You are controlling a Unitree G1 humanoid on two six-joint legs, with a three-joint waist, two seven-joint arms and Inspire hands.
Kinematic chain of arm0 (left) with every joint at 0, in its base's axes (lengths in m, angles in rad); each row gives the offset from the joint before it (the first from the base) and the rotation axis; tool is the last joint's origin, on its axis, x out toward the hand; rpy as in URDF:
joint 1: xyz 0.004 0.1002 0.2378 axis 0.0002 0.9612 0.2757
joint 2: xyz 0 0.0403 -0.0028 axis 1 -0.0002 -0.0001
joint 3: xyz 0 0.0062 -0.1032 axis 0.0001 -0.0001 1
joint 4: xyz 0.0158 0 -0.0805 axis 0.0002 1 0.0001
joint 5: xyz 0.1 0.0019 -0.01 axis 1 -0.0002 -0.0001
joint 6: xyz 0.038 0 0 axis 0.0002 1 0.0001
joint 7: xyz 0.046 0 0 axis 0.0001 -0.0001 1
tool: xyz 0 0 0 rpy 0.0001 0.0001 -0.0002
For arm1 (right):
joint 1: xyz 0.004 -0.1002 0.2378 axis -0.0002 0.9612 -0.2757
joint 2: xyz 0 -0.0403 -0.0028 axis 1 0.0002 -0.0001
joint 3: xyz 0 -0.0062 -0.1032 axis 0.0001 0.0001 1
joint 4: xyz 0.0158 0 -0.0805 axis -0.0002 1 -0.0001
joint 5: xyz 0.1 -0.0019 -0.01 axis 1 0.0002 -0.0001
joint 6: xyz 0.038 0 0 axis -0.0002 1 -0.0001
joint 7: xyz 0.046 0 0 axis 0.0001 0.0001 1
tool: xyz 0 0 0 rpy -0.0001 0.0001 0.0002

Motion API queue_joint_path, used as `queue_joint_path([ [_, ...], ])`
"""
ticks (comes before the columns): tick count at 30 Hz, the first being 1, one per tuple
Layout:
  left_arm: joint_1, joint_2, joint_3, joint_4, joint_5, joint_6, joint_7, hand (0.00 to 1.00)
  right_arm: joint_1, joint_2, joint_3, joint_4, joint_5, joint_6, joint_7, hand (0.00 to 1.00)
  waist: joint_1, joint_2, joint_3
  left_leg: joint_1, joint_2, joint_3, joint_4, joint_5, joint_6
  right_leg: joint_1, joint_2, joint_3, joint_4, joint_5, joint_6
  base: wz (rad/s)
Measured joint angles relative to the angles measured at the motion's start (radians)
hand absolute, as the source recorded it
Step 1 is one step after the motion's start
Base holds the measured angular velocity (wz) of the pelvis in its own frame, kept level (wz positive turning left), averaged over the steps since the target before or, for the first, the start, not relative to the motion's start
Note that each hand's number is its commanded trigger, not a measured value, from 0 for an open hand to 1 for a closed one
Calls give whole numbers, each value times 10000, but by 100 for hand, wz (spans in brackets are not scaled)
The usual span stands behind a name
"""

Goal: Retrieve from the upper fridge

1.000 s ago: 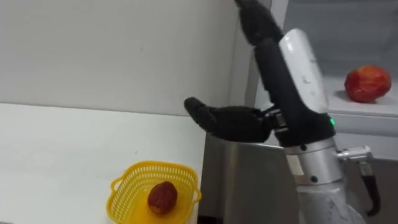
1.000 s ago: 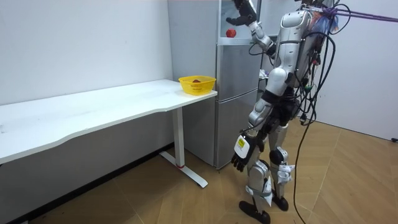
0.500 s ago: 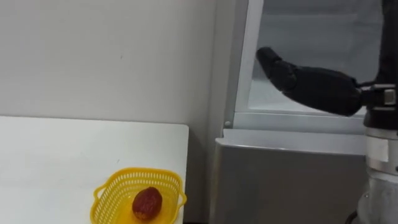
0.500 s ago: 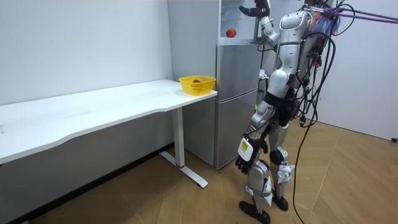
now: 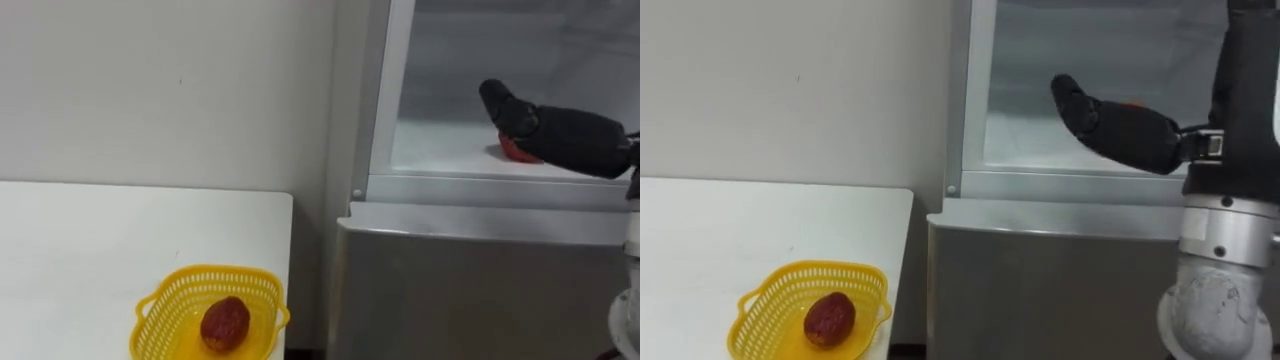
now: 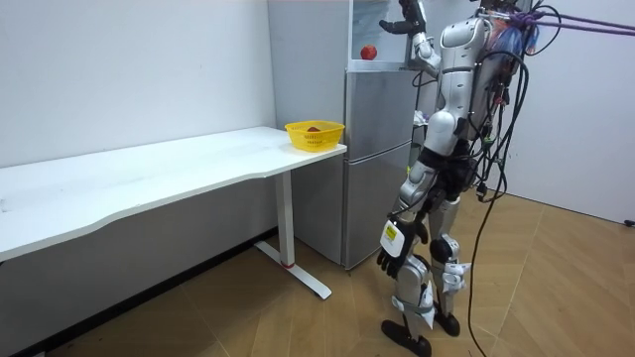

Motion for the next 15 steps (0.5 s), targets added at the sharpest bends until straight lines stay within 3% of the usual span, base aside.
queue_joint_path([
  [7,-41,89,142,-9,84,74,-15,0,-722,-724,-10,1279,169,627,101,0,-17,-115,20,-26,5,-68,-7,13,-17,-16,10,-88,4,2,2,2],
  [10,-73,157,144,-5,118,108,-53,0,-1027,-817,4,1735,479,621,340,0,-33,-225,62,-38,16,-76,-2,21,-31,-15,21,-78,3,3,1,0],
  [15,-56,302,159,-11,176,106,-243,0,-1064,-969,6,2276,788,653,881,0,-2,-405,-3,-85,9,-74,19,20,-29,-45,14,-74,4,5,-2,0],
])
